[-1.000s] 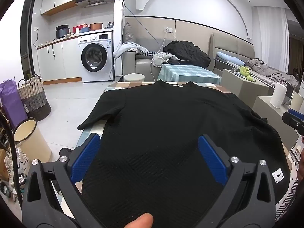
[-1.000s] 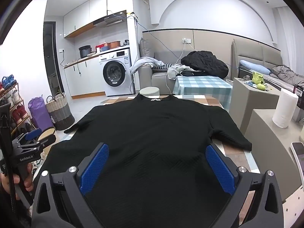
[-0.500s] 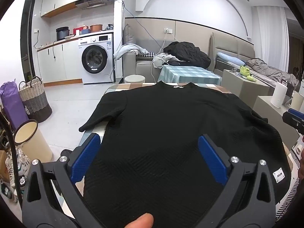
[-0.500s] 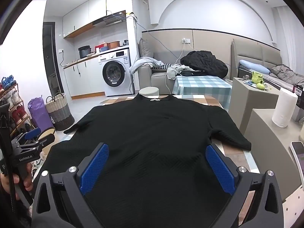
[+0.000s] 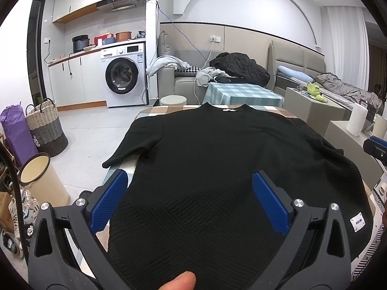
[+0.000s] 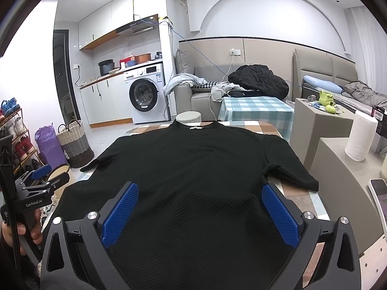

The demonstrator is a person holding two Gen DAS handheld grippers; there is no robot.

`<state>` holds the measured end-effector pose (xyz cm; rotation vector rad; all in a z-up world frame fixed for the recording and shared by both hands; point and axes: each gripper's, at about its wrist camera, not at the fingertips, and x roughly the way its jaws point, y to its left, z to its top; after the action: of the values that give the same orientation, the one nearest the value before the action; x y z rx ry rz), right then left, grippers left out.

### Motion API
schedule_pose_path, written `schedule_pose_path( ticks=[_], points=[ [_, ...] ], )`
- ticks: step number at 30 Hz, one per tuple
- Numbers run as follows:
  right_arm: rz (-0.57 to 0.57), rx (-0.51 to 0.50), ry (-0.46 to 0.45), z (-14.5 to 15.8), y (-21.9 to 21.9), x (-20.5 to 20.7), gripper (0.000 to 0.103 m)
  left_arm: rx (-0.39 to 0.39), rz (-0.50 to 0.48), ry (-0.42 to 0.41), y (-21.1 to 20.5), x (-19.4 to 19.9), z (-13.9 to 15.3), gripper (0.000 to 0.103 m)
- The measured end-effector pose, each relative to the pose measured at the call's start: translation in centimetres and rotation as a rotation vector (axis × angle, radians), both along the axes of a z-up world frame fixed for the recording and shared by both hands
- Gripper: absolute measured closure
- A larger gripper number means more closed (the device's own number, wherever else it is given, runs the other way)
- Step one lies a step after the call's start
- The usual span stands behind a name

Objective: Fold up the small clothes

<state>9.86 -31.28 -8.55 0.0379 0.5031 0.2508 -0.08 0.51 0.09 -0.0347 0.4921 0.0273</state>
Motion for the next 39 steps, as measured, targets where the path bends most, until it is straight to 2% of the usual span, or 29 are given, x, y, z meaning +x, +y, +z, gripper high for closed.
schedule_pose_path(
  ticks=[20, 39],
  points=[
    [-0.004, -0.002, 0.002, 0.0, -0.2, -0.2, 0.0, 0.027, 0.029, 0.002, 0.3, 0.3, -0.6, 0.001],
    [-0.026, 0.003, 0.062, 0.1, -0.4, 0.7, 0.0, 0.0, 0.029, 0.03, 1.1, 1.0, -0.5, 0.001]
  ],
)
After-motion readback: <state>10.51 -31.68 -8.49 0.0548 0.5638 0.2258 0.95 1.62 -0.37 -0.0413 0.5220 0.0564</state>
